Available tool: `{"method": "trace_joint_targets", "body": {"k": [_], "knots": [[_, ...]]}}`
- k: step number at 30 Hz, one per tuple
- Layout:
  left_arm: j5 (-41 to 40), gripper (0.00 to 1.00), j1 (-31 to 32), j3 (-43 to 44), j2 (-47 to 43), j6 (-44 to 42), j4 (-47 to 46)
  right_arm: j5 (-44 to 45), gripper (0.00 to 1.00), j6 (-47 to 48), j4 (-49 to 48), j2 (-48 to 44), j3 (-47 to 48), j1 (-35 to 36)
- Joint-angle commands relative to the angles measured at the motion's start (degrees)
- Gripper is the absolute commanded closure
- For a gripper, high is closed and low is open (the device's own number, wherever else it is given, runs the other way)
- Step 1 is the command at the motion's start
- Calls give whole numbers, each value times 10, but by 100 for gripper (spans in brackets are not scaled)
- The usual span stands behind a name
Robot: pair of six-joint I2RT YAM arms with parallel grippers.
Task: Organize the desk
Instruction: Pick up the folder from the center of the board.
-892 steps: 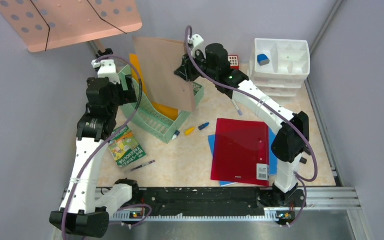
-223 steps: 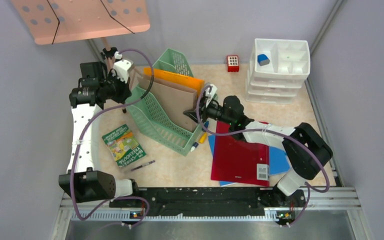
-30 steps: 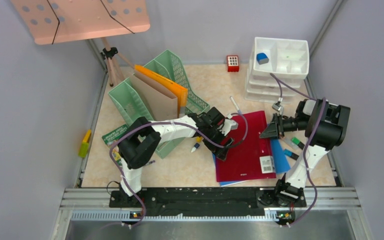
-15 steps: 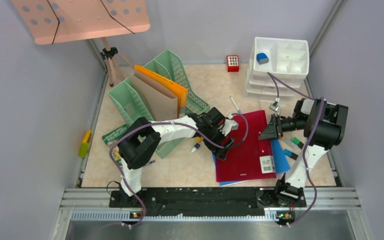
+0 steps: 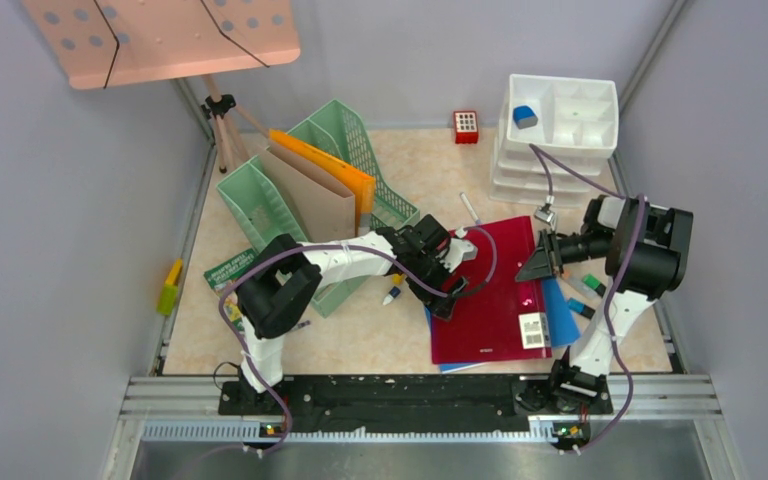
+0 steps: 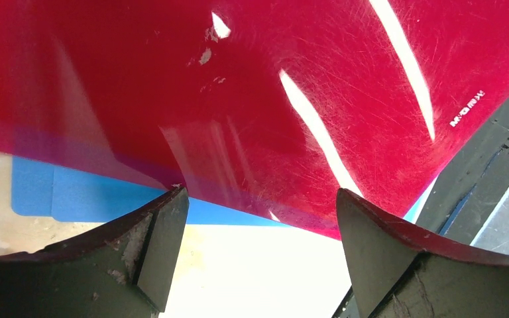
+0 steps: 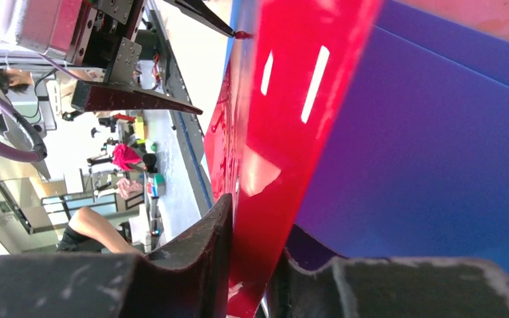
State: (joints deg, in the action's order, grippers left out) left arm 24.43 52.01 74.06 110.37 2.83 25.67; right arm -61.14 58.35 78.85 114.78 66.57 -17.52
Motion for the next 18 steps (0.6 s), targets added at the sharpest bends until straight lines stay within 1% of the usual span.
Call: {"method": "trace_joint_targets", "body": {"k": [1, 3, 7, 10, 14, 18], "knots": [[-26, 12, 1, -2, -16, -17, -2, -24, 81, 21, 31, -35, 27, 6], [-30, 12, 1, -1, -20, -20, -2, -28, 84, 26, 37, -37, 28, 6], [-35, 12, 1, 2, -29, -23, 4, -36, 94, 32, 50, -41, 30, 6], [-37, 12, 1, 3, -38, -23, 8, -43, 100, 42, 65, -46, 35, 4], [-37, 12, 1, 15, -57, -53, 25, -42, 100, 34, 71, -69, 46, -2], [-31, 12, 0, 48, -84, -86, 67, -48, 100, 20, 72, -108, 54, -5]]}}
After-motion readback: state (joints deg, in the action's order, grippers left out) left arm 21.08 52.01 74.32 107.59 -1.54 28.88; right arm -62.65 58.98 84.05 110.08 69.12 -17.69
